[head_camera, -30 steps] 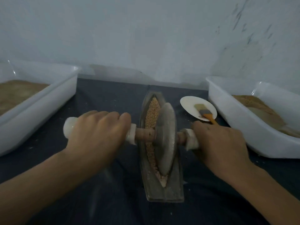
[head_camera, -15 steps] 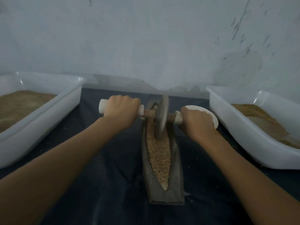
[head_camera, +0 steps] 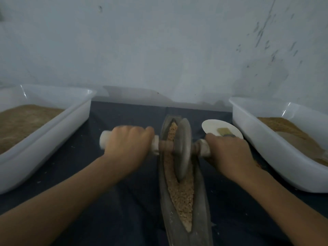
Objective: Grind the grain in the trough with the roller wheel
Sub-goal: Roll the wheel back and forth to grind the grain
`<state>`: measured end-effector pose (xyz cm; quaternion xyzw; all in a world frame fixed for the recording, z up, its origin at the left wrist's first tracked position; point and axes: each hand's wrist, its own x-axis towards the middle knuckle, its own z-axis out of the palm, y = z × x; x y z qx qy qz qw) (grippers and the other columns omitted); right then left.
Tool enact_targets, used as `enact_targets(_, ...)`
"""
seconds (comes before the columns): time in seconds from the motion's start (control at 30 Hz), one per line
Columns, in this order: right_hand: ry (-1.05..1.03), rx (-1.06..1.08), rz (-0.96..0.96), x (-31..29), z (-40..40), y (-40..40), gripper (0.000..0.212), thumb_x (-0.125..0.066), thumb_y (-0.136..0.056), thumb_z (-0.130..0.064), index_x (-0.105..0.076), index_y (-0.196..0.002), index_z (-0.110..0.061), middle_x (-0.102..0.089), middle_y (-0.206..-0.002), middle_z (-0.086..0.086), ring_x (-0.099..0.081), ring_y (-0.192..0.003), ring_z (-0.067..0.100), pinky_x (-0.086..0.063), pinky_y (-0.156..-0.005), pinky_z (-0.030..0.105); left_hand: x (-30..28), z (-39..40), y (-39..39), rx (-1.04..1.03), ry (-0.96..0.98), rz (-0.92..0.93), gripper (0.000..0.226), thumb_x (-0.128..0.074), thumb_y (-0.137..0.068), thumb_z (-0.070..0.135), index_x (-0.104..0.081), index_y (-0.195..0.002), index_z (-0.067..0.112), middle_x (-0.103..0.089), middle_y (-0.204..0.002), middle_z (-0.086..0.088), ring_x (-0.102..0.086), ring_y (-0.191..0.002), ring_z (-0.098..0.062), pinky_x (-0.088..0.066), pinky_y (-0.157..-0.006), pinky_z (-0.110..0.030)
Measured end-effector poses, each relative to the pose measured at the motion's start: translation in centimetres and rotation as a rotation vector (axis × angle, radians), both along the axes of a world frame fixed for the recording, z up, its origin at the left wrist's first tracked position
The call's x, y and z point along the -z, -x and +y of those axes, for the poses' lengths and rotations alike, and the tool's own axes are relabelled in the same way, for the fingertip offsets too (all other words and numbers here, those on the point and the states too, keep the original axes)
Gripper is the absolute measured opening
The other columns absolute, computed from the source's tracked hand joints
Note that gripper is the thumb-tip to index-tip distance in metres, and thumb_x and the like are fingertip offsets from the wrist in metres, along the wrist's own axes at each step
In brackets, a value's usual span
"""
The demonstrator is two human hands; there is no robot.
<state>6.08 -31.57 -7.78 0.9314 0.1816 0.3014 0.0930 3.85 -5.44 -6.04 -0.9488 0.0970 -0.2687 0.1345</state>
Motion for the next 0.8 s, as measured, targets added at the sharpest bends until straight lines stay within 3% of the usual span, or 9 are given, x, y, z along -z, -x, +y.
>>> enact_targets(0.1,-0.103,0.102,0.089,-0.3,0.9,-4.9,0.024,-0.060,-0.084,-0.037,-0.040,-0.079,-0.025,-0.058,-0.076,0.000,-0.056,-0.068,0.024,-0.046,-0.060,0.035,-1.6,-0.8,-4.8,-0.029,0.023,0.042,0.015,-0.059,-0.084,0.029,-0.045,-0.089,0.025,-0.064,-0.092,0.002,-0.063,-0.083,-0.025,-0.033,-0.060,-0.033)
enact_targets(0.27,-0.131,0.117,0.151,-0.7,1.3,-3.8,0.018,-0.057,-0.087,-0.035,-0.051,-0.094,-0.020,-0.060,-0.082,0.000,-0.059,-0.074,0.024,-0.047,-0.063,0.036,-2.3,-1.4,-4.5,-0.011,0.003,0.043,0.017,-0.059,-0.086,0.026,-0.043,-0.090,0.024,-0.065,-0.094,0.001,-0.063,-0.084,-0.024,-0.032,-0.060,-0.033)
enact_targets(0.37,-0.011,0.051,0.091,-1.1,0.7,1.8,0.034,-0.080,-0.065,-0.035,-0.053,-0.080,-0.024,-0.057,-0.066,-0.002,-0.060,-0.062,0.019,-0.028,-0.047,0.024,-1.0,-0.6,0.2,0.063,0.030,0.034,0.022,-0.065,-0.081,0.028,-0.046,-0.090,0.023,-0.065,-0.088,0.002,-0.065,-0.079,-0.022,-0.038,-0.058,-0.032)
enact_targets(0.43,-0.014,-0.026,0.042,-2.1,0.5,5.8,0.055,-0.092,-0.033,-0.027,-0.047,-0.063,-0.024,-0.048,-0.049,-0.004,-0.049,-0.040,0.014,-0.007,-0.043,0.017,-0.6,0.2,3.9,0.194,0.054,-0.029,0.038,-0.085,-0.054,0.024,-0.054,-0.074,0.020,-0.060,-0.064,0.002,-0.061,-0.053,-0.022,-0.037,-0.048,-0.029)
enact_targets(0.5,-0.017,-0.055,0.040,-2.3,0.2,8.0,0.068,-0.091,-0.022,-0.020,-0.036,-0.060,-0.026,-0.041,-0.044,-0.007,-0.036,-0.032,0.013,-0.003,-0.043,0.016,-0.6,1.0,6.3,0.304,0.081,-0.091,0.048,-0.089,-0.029,0.019,-0.052,-0.060,0.019,-0.050,-0.049,0.005,-0.049,-0.038,-0.020,-0.028,-0.042,-0.025)
enact_targets(0.57,-0.022,-0.063,0.077,-2.1,-0.2,8.4,0.075,-0.090,-0.022,-0.018,-0.028,-0.063,-0.027,-0.039,-0.043,-0.008,-0.027,-0.032,0.011,-0.005,-0.041,0.016,-0.4,1.4,7.1,0.291,0.065,-0.065,0.050,-0.087,-0.026,0.018,-0.050,-0.059,0.020,-0.047,-0.048,0.005,-0.046,-0.035,-0.019,-0.023,-0.044,-0.024)
enact_targets(0.63,-0.010,-0.051,0.074,-1.8,-0.1,7.3,0.070,-0.091,-0.025,-0.020,-0.031,-0.061,-0.026,-0.040,-0.042,-0.008,-0.022,-0.035,0.010,-0.003,-0.041,0.015,-0.5,1.0,6.2,0.236,0.062,0.022,0.048,-0.087,-0.035,0.023,-0.048,-0.064,0.022,-0.050,-0.052,0.006,-0.049,-0.040,-0.019,-0.023,-0.046,-0.025)
enact_targets(0.7,-0.011,-0.031,0.042,-1.0,0.1,4.6,0.057,-0.092,-0.032,-0.022,-0.041,-0.059,-0.023,-0.044,-0.043,-0.005,-0.034,-0.033,0.014,-0.007,-0.042,0.016,-0.3,0.5,3.4,0.109,0.012,0.060,0.039,-0.075,-0.064,0.035,-0.039,-0.077,0.028,-0.058,-0.071,0.007,-0.058,-0.059,-0.016,-0.029,-0.053,-0.028)
enact_targets(0.8,0.034,0.031,-0.024,-1.1,1.0,-1.4,0.044,-0.083,-0.060,-0.030,-0.041,-0.071,-0.023,-0.054,-0.059,-0.003,-0.049,-0.048,0.019,-0.026,-0.044,0.025,-0.1,0.3,-2.6,-0.015,0.069,0.108,0.018,-0.057,-0.085,0.036,-0.040,-0.087,0.029,-0.062,-0.091,0.006,-0.061,-0.081,-0.021,-0.033,-0.063,-0.032)
